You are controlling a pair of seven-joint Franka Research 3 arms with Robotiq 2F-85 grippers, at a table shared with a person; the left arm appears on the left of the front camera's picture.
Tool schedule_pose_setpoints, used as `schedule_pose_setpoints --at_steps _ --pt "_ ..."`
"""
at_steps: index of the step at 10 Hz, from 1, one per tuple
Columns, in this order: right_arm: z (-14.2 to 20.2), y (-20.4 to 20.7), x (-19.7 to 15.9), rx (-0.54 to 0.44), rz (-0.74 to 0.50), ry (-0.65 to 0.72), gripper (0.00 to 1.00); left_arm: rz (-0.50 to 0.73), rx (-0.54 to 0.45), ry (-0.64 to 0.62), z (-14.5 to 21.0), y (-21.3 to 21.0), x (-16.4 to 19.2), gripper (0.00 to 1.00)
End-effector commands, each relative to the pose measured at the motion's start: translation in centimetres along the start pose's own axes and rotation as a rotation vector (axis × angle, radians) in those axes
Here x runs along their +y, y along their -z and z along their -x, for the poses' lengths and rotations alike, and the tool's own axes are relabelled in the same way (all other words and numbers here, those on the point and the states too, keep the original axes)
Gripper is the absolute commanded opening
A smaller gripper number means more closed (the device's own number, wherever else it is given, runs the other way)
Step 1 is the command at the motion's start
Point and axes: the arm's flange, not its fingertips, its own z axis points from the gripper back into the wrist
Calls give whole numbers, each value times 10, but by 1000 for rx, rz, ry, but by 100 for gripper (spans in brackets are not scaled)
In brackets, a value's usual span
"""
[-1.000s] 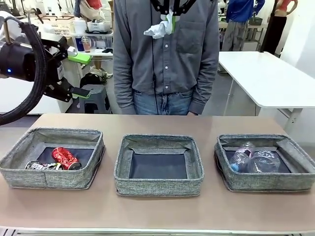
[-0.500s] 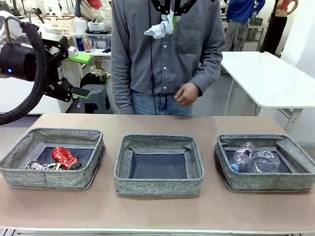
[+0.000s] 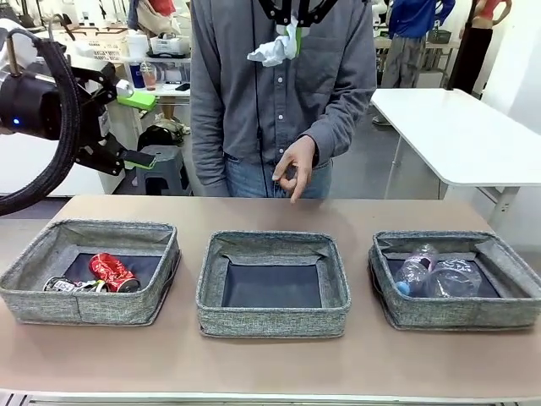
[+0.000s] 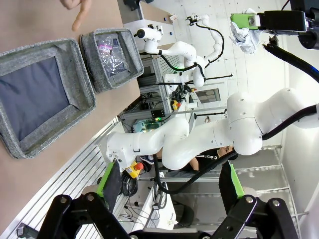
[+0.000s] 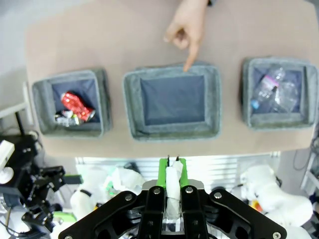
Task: Sort the waste into the appropriate baskets.
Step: Place the picked waste into the Fabric basket indicated by the person.
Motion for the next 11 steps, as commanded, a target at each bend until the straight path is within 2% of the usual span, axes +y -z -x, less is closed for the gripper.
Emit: schedule_pose_setpoints --at_steps 1,9,11 --pt "2 -1 -2 9 -12 0 7 14 1 23 1 0 0 100" --pt "0 0 0 0 0 0 7 14 1 23 1 0 0 100" --pt "-5 45 -14 -18 -1 -71 7 14 1 23 1 0 0 100"
